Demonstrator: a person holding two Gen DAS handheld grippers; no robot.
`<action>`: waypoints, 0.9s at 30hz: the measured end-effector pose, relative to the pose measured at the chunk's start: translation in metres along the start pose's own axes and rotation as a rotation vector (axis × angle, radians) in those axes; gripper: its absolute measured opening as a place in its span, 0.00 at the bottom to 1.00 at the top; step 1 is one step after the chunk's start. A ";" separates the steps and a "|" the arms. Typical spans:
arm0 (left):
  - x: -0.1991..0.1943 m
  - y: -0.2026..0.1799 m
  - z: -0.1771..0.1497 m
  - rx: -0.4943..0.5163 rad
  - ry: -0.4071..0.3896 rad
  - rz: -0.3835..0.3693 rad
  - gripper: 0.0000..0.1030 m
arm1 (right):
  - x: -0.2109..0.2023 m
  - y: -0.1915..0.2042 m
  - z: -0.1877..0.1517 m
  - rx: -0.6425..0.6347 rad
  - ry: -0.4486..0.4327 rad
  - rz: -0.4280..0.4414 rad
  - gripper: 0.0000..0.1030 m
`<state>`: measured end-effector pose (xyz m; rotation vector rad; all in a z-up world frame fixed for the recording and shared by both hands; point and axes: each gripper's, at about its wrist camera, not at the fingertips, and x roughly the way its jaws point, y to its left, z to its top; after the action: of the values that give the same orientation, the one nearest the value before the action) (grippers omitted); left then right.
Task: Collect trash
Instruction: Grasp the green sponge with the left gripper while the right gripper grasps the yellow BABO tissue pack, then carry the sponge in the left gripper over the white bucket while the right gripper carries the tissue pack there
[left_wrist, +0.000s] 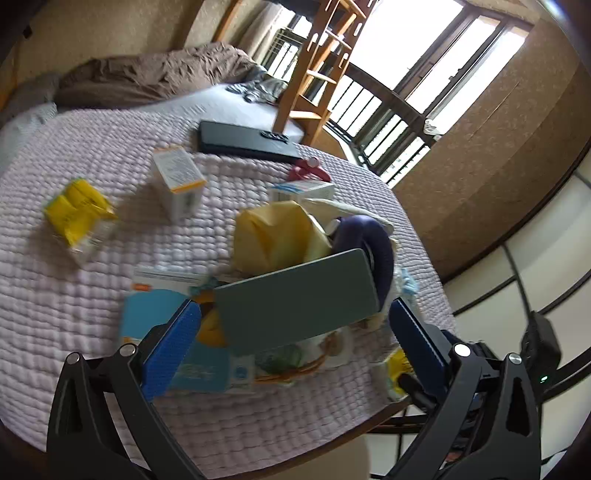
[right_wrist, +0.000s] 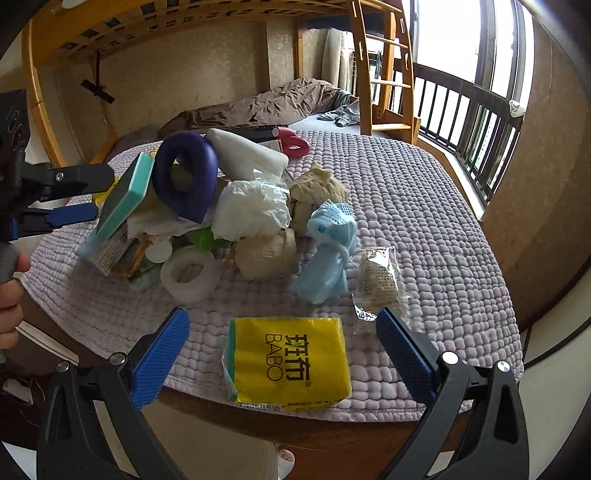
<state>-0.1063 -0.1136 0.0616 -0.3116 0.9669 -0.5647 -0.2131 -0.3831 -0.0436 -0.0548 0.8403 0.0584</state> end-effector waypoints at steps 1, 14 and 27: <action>0.002 0.000 0.000 -0.013 0.009 -0.012 0.99 | 0.003 0.000 0.000 -0.001 0.003 -0.008 0.96; 0.022 -0.002 0.007 0.003 0.017 0.050 0.99 | 0.031 -0.006 -0.015 0.047 0.069 -0.016 0.93; -0.003 -0.010 -0.001 0.073 -0.040 0.095 0.94 | 0.015 -0.013 -0.020 0.076 0.055 0.033 0.70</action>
<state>-0.1114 -0.1199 0.0684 -0.2099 0.9149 -0.5040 -0.2170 -0.3968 -0.0672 0.0292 0.8974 0.0555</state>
